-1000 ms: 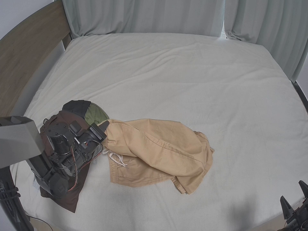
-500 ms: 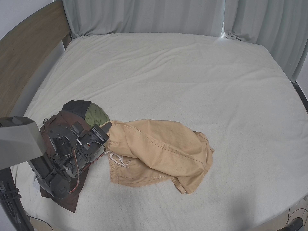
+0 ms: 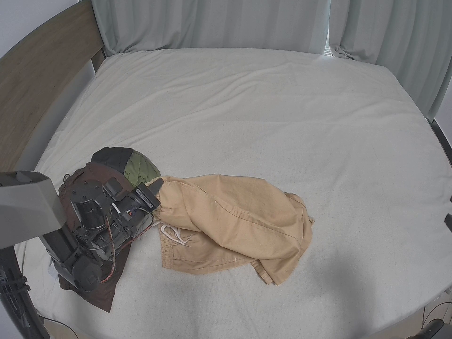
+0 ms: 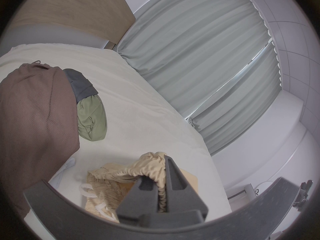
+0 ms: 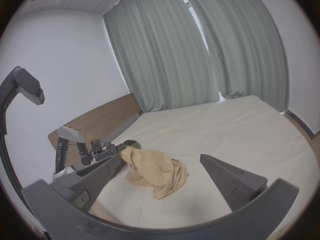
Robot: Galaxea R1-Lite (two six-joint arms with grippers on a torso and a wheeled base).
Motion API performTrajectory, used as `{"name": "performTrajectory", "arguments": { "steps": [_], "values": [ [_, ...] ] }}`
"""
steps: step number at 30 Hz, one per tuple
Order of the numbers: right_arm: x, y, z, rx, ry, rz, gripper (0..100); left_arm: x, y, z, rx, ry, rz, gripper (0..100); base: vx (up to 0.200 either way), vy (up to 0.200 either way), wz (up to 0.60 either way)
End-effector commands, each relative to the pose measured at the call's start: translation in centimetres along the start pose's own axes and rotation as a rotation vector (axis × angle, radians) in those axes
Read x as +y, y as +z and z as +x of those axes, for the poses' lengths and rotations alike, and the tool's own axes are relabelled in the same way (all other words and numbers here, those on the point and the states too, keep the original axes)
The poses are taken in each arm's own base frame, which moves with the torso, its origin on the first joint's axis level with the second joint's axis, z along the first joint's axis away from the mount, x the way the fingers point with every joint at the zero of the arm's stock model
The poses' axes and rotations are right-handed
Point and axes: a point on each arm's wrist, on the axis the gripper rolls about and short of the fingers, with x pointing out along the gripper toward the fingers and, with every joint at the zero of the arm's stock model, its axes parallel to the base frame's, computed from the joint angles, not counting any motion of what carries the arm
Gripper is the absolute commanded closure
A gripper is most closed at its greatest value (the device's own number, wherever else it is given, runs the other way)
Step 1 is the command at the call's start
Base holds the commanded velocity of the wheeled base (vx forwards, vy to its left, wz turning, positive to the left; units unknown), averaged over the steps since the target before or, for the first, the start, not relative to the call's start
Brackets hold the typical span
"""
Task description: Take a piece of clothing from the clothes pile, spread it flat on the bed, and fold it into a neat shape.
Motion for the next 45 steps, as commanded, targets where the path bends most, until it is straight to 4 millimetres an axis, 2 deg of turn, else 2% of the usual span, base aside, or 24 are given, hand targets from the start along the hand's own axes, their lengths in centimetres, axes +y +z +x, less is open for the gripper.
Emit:
{"name": "performTrajectory", "arguments": {
  "steps": [1,6,12,20,24,27,32,45],
  "values": [
    [-0.5,1.2,4.6,0.162,0.152,0.036,0,-0.2,0.2,-0.2,-0.007,-0.006,0.014,100,0.0,0.0,0.0],
    [0.3,1.7,6.4,0.211,0.255,0.017,0,-0.2,0.2,-0.2,-0.009,-0.009,0.014,100,0.0,0.0,0.0],
    [0.0,0.1,9.0,0.321,0.273,0.039,0,-0.2,0.3,-0.3,-0.008,-0.007,0.016,100,0.0,0.0,0.0],
    [-0.6,-1.3,12.1,0.293,0.275,0.084,0,-0.2,0.3,-0.1,-0.01,-0.008,0.016,100,0.0,0.0,0.0],
    [-1.1,-2.6,14.1,0.332,0.256,0.181,0,0.4,1.1,-0.1,-0.037,0.007,0.014,100,0.0,0.0,0.0],
    [-1.3,-3.4,14.9,0.355,0.251,0.206,0,0.5,1.2,-0.1,-0.04,0.013,0.013,100,0.0,0.0,0.0],
    [-2.6,-5.7,17.5,0.398,0.269,0.287,0,1.0,1.4,0.0,-0.048,0.024,0.013,100,0.0,0.0,0.0],
    [-3.7,-9.2,19.6,0.462,0.25,0.329,0,1.8,2.7,0.2,-0.092,0.04,0.013,100,0.0,0.0,0.0]
  ]
}}
